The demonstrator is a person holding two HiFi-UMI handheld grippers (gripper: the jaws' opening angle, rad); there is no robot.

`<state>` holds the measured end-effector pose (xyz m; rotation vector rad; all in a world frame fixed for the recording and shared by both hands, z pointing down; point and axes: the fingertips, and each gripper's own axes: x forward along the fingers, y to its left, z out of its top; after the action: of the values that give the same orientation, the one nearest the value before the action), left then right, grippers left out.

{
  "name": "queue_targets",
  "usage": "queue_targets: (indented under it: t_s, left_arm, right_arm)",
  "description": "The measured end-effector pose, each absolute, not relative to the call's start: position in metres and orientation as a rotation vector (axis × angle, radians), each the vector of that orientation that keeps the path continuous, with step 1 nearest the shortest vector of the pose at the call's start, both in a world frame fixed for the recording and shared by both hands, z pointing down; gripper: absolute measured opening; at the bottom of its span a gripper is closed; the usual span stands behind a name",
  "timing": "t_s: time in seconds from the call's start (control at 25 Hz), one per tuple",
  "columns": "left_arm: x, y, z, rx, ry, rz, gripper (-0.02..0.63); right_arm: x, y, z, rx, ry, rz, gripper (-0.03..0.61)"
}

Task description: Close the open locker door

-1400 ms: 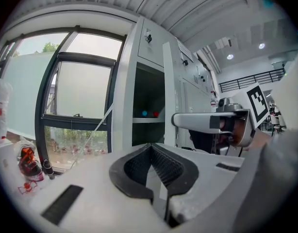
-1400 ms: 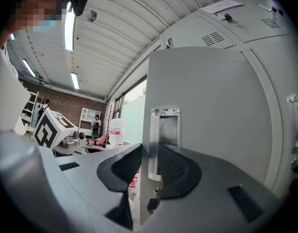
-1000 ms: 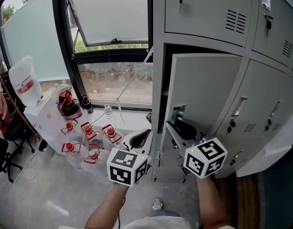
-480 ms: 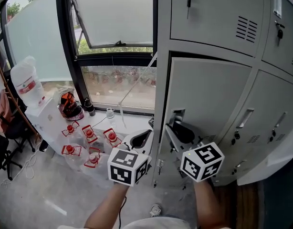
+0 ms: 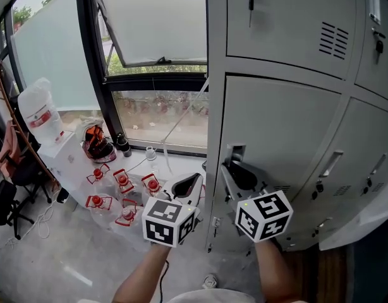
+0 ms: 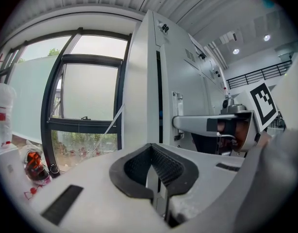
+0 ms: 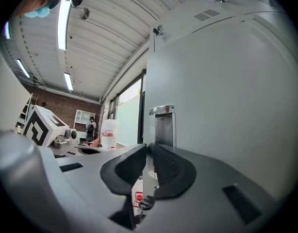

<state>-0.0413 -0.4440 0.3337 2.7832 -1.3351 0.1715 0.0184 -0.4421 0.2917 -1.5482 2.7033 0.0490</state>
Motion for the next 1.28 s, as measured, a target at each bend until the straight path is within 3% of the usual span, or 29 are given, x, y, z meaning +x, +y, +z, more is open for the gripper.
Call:
queue_targets:
  t_s: [1.28]
  left_arm:
    - [-0.034, -0.469, 0.341, 2.780, -1.305, 0.170, 0.006]
  right_arm:
    - [0.030, -0.466, 0.297, -1.735, 2.633, 0.077, 0.041]
